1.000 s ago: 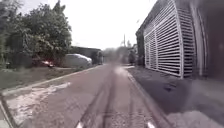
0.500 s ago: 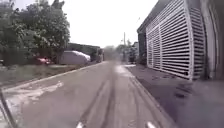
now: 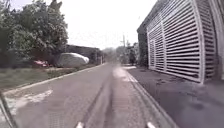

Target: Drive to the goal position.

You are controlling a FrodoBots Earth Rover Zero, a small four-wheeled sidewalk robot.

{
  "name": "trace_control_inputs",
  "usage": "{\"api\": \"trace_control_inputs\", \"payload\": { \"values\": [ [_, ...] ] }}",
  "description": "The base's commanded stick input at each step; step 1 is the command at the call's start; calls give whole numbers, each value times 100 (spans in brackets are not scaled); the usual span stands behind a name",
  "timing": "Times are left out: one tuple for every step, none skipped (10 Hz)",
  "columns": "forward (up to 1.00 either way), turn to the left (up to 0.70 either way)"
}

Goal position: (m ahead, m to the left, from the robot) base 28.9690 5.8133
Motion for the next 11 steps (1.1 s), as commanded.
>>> {"api": "trace_control_inputs", "payload": {
  "values": [
    [100,0],
    [100,0],
    [100,0],
    [100,0],
    [100,0],
    [100,0],
    [100,0],
    [100,0],
    [100,0],
    [100,0],
    [100,0]
  ]
}}
